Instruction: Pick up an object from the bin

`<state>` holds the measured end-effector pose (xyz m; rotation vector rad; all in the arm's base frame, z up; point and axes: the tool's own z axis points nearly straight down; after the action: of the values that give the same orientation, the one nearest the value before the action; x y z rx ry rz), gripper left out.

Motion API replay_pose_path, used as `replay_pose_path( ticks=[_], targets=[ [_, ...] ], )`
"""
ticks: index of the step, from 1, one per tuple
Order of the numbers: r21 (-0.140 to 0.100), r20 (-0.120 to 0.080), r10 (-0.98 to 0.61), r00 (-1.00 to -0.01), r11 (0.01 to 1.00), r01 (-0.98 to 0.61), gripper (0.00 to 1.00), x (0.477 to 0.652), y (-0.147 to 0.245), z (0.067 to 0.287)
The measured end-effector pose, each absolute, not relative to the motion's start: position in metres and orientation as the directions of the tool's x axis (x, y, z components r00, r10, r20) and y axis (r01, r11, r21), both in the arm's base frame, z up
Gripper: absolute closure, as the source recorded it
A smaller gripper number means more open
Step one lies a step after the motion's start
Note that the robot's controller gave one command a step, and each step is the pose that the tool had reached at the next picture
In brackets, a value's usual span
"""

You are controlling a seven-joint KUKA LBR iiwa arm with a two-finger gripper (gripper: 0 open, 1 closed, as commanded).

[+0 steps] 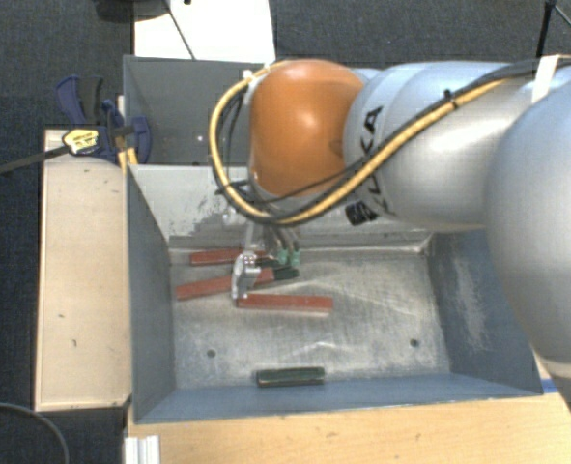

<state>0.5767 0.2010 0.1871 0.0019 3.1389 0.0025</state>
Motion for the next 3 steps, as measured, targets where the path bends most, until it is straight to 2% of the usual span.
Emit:
replay_pose_path(
  ticks=[1,2,3],
  targets=[
    [0.002,-0.003,0.003,-1.0,1.0,0.003,0.0,0.577,0.201,0.187],
    [0.004,-0.009,0.028,-1.0,1.0,0.028,0.0,0.577,0.199,0.136],
    [0.007,-0.012,0.182,-0.983,0.983,0.182,1.0,0.577,0.203,0.075]
  ],
)
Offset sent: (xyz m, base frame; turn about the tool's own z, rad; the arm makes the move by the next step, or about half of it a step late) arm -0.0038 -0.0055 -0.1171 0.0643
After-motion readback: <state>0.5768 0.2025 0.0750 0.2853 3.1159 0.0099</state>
